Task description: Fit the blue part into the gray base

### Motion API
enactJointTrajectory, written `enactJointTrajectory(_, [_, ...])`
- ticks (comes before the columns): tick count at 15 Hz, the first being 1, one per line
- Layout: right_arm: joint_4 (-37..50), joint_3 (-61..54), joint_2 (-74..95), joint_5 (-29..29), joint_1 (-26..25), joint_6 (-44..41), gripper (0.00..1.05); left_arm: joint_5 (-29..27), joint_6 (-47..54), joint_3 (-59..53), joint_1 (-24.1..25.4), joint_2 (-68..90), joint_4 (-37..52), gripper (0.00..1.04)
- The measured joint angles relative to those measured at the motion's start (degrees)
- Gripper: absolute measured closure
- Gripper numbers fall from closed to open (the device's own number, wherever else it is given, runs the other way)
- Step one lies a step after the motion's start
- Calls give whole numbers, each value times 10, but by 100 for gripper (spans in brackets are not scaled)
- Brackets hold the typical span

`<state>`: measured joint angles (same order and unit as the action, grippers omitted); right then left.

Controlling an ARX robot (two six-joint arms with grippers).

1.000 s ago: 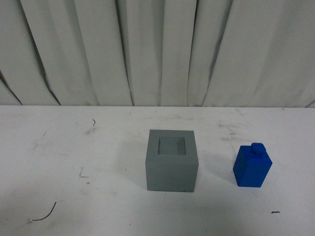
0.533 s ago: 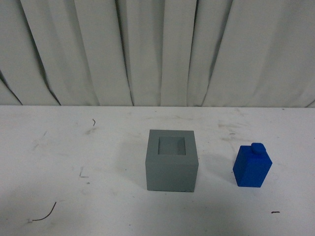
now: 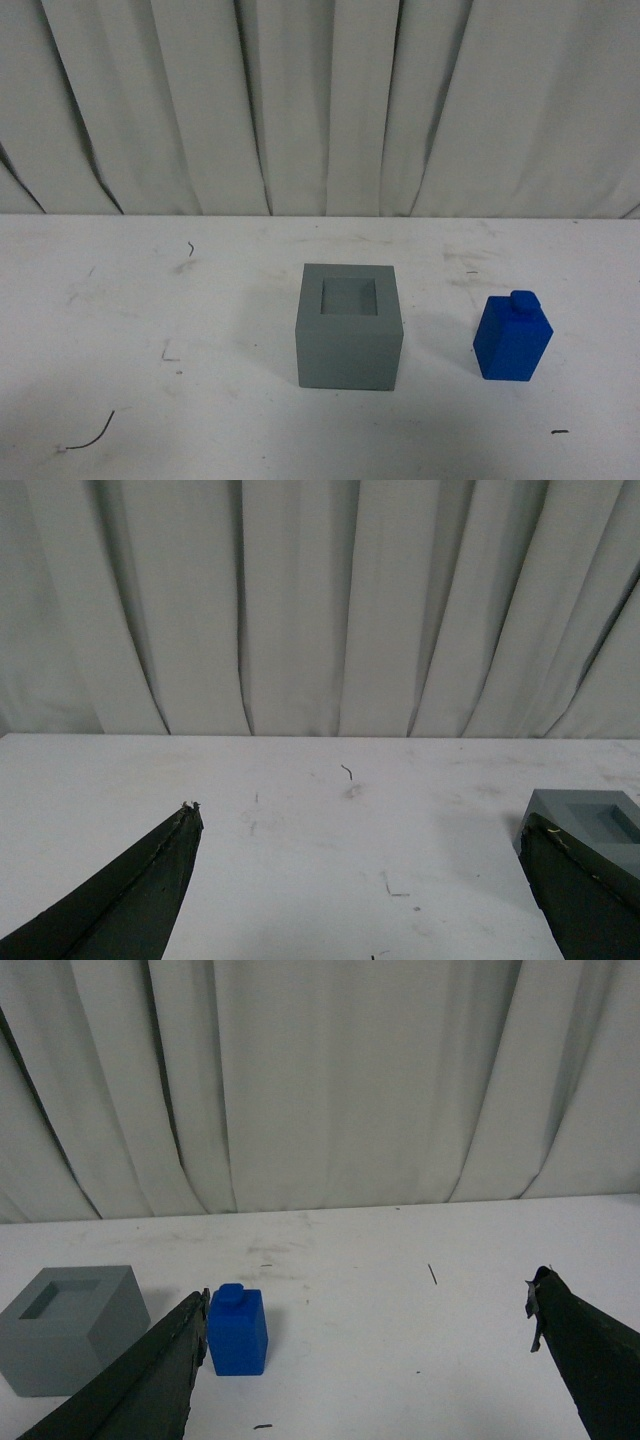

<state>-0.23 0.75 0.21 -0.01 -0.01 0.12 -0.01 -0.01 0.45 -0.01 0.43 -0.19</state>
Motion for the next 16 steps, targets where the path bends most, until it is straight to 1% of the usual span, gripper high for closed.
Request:
enactJointTrajectory(3, [0, 0, 0, 0, 0, 0, 6, 0, 0, 0, 0, 0, 0, 7])
enactJointTrajectory(4, [-21, 4, 6, 26, 8, 9, 6, 0, 0, 0, 0, 0, 0, 7])
enactJointTrajectory(5, [-12, 22, 85, 114, 29, 37, 6, -1, 0, 0, 0, 0, 0, 7])
enactJointTrajectory(6, [72, 48, 193, 132, -7, 50, 6, 0, 0, 0, 0, 0, 1, 7])
enactJointTrajectory(7, [165, 79, 286, 114, -33, 50, 6, 0, 0, 0, 0, 0, 0, 7])
enactJointTrajectory(8, [271, 135, 410, 82, -38, 44, 6, 0, 0, 0, 0, 0, 0, 7])
enactJointTrajectory(9, [343, 191, 516, 55, -38, 39, 6, 0, 0, 0, 0, 0, 0, 7])
enactJointTrajectory(10, [423, 258, 642, 56, -37, 13, 6, 0, 0, 0, 0, 0, 0, 7])
enactJointTrajectory(15, [469, 339, 777, 42, -29, -10, 6, 0, 0, 0, 0, 0, 0, 7])
enactJointTrajectory(16, [466, 356, 802, 33, -25, -16, 6, 0, 0, 0, 0, 0, 0, 7])
